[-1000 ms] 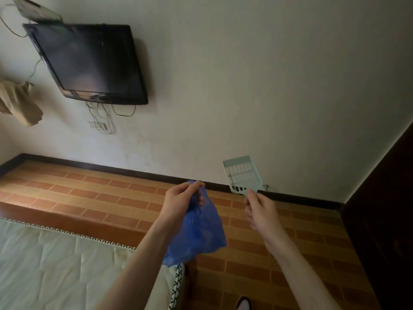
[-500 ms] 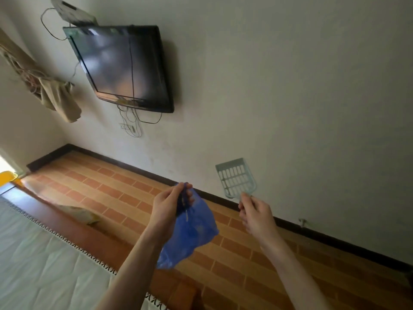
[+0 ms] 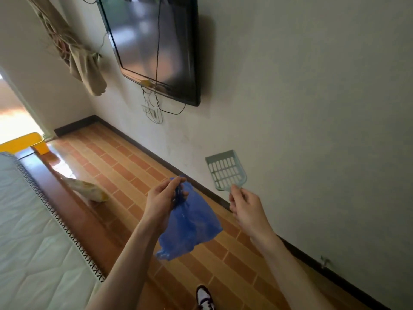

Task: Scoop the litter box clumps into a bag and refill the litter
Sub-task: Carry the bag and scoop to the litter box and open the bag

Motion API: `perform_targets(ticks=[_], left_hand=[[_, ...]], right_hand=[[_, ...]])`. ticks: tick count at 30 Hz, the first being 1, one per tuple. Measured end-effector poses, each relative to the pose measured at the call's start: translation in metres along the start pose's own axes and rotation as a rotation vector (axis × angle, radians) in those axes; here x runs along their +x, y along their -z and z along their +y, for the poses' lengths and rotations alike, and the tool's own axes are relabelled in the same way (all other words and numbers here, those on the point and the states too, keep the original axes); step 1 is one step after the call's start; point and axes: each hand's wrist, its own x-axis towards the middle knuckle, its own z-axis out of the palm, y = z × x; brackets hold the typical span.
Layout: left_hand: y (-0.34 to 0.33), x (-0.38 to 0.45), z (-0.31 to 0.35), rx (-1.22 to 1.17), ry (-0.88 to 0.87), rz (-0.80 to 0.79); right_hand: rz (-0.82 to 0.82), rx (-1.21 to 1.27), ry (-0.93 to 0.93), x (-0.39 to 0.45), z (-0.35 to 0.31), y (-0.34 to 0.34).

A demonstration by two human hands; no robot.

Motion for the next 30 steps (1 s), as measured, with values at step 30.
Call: perform_targets(ticks=[30], left_hand=[[0.099, 0.369, 0.112, 0.062, -0.066, 0.490]], right_hand=[[-0.529, -0.034, -0.004, 0.451, -0.045, -0.236]])
